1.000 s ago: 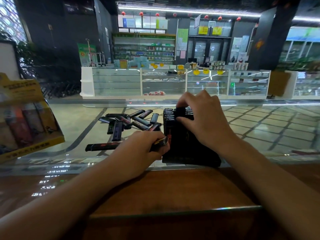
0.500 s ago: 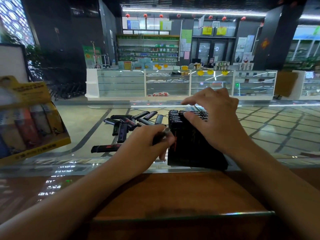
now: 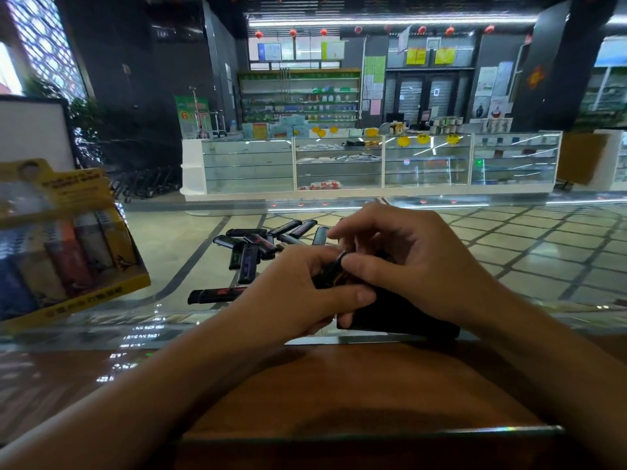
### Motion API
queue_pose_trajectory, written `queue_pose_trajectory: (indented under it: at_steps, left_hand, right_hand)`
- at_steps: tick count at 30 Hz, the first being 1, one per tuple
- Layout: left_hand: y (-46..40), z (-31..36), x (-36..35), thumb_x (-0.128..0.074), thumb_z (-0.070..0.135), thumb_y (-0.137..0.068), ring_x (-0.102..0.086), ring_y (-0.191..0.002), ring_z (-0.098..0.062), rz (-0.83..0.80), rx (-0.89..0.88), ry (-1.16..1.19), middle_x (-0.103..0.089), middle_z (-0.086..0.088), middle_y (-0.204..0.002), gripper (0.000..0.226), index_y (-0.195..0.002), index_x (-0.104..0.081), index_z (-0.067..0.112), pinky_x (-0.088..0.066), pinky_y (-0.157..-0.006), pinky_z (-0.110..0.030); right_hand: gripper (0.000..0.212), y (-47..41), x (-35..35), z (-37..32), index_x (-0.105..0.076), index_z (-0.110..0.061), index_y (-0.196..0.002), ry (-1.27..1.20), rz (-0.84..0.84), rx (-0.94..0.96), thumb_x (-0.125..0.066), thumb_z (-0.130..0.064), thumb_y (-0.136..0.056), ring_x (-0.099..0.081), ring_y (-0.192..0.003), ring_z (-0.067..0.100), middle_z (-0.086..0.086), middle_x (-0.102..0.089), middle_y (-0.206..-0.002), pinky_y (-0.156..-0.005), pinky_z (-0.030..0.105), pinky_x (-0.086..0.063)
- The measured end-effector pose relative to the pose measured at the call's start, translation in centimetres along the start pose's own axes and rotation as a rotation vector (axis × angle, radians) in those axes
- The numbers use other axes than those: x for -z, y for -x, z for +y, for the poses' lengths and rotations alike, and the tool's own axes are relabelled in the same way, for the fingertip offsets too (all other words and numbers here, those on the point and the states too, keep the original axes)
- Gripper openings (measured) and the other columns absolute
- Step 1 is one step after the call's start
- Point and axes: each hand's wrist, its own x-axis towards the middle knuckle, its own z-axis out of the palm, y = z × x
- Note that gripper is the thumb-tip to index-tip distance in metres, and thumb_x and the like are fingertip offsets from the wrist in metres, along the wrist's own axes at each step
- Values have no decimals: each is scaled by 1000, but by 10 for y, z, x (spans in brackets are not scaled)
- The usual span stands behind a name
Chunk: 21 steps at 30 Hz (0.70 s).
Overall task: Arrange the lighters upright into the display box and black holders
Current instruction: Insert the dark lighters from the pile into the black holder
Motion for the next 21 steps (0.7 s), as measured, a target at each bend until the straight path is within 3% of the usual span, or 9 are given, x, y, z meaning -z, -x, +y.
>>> queue_pose_trajectory:
  at_steps: [3, 8, 10, 13, 18, 21]
  left_hand:
    - [1, -1, 1, -72, 13, -86, -51, -43, -4, 18, -24, -8, -67, -3, -63, 8, -92, -68, 16, -40, -42, -14]
    - [-1, -3, 8, -73, 24, -77, -50, -45, -5, 243, -88, 104, -65, 2, -60, 21, -97, -71, 19, -39, -44, -16]
    - [-2, -3, 9, -70, 33, -73, -48, -46, -8, 305, -105, 158, -64, 0, -60, 29, -97, -72, 19, -37, -43, -20]
    - [-3, -2, 9, -69, 33, -73, -45, -44, -9, 358, -108, 256, -62, -2, -56, 21, -90, -75, 22, -35, -42, -20]
    - [-2, -1, 10, -64, 33, -79, -42, -42, -8, 305, -125, 232, -58, -2, -51, 18, -81, -71, 17, -34, -42, -16]
    - [-3, -3, 9, -64, 33, -80, -42, -42, -7, 280, -138, 170, -57, -2, -50, 20, -75, -68, 14, -35, -44, -14]
  right_hand:
    - [19, -1, 1, -1, -70, -28, -103, 18, 74, 6, -65, -16, -89, -66, -87, 13, -15, -66, -88, -76, 18, -49]
    - [15, 2, 13, 0, -69, -29, -90, 1, 276, -78, -65, -16, -93, -63, -71, 8, -14, -67, -78, -64, 17, -50]
    - [12, 4, 13, 1, -68, -31, -88, 3, 250, -109, -67, -18, -90, -64, -67, 8, -12, -67, -73, -63, 17, -50]
    - [10, 6, 10, 1, -66, -33, -87, 73, 182, -112, -71, -25, -88, -65, -63, 11, -9, -67, -70, -61, 22, -52]
    - [14, 6, 6, -2, -62, -34, -86, 311, 131, 19, -71, -43, -80, -62, -66, 7, -14, -66, -82, -58, 13, -45]
    - [19, 5, 8, -2, -63, -32, -99, 283, 182, 41, -69, -41, -83, -65, -72, 9, -18, -68, -85, -62, 20, -49]
